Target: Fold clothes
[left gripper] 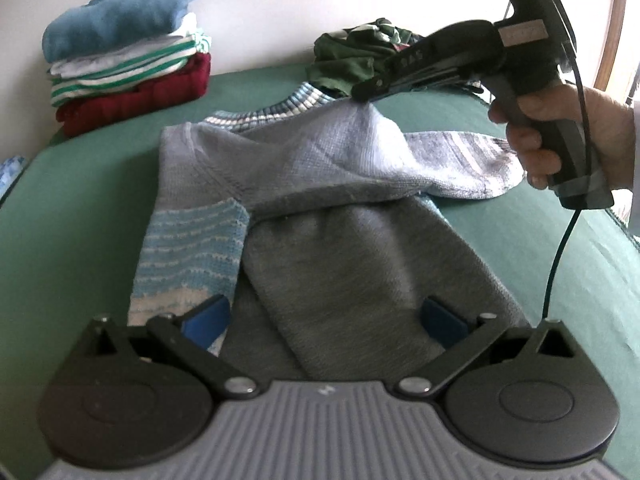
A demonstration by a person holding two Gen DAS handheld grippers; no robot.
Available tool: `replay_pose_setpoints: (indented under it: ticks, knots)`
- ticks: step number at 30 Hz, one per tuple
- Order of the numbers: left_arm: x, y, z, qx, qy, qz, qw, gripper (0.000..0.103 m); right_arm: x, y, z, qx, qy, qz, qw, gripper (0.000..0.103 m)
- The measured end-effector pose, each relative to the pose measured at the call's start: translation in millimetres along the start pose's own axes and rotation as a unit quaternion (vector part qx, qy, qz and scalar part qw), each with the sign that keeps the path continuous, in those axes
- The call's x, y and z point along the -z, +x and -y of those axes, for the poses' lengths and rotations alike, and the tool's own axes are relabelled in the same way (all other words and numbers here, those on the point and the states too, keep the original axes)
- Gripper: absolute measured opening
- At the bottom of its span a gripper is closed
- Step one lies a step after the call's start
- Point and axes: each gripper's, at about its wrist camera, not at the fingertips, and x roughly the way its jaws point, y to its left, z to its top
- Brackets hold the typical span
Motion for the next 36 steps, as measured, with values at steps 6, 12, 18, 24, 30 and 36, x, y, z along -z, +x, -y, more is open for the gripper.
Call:
replay_pose_setpoints:
  ticks: [6, 12, 18, 24, 30, 36]
  knots:
    - [-1, 1, -1, 0.003, 0.0, -0.005, 1.0, 0.102, 4, -2, 12, 0.051, 0.032, 0.012, 0.998, 0.003]
    - [2, -27, -3, 0.005, -0.001, 0.005, 1.0, 0.102, 17, -45, 3, 0.002, 0.065, 0.034, 0.997, 0.05]
    - [19, -86, -17, 0.021, 0.0, 0.011, 0.9997, 0.101, 56, -66, 24, 0.045, 0.124, 0.001, 0.991, 0.022]
    - [60, -128, -46, -0.006, -0.044, -0.049, 0.9978, 0.094, 57, -83, 13, 0.002, 0.201, 0.018, 0.979, 0.034]
    - [102, -152, -50, -0.027, -0.086, -0.081, 0.9926, 0.093, 46, -68, -40, -0.135, 0.229, -0.004, 0.964, 0.044]
    - [124, -155, -39, -0.044, -0.1, -0.085, 0.9904, 0.087, 40, -25, -71, -0.176, 0.262, -0.056, 0.947, 0.047]
